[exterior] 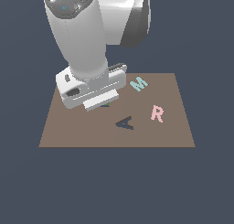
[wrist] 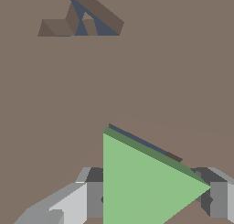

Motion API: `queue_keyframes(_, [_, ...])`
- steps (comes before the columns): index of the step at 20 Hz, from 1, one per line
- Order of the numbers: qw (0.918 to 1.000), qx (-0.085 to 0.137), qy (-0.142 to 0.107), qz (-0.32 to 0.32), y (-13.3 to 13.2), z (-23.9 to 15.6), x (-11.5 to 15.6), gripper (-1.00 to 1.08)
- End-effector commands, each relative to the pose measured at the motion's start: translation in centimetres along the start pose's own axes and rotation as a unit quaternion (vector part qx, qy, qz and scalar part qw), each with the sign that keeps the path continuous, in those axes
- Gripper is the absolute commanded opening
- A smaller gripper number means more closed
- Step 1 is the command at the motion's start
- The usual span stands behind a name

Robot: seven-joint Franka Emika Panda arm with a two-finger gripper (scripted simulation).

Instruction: Insert a designated object into the corresponding slot on a board.

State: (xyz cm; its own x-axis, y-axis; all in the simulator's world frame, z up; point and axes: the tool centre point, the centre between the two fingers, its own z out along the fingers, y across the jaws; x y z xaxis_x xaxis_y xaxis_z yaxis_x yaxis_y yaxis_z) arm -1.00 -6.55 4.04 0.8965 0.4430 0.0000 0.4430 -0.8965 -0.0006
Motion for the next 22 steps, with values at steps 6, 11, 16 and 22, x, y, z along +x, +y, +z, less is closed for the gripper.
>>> queue_keyframes(6, [1.0, 0.0, 0.0, -0.002, 0.1, 0.0, 0.0, -1.0])
queue_keyframes(11, [1.0, 0.0, 0.0, -0.003, 0.2, 1.0, 0.0, -1.0])
queue_keyframes(16, [1.0, 0.0, 0.0, -0.003, 0.2, 1.0, 0.0, 1.0])
queue_keyframes(22, [1.0, 0.0, 0.0, -0.003, 0.2, 1.0, 0.0, 1.0])
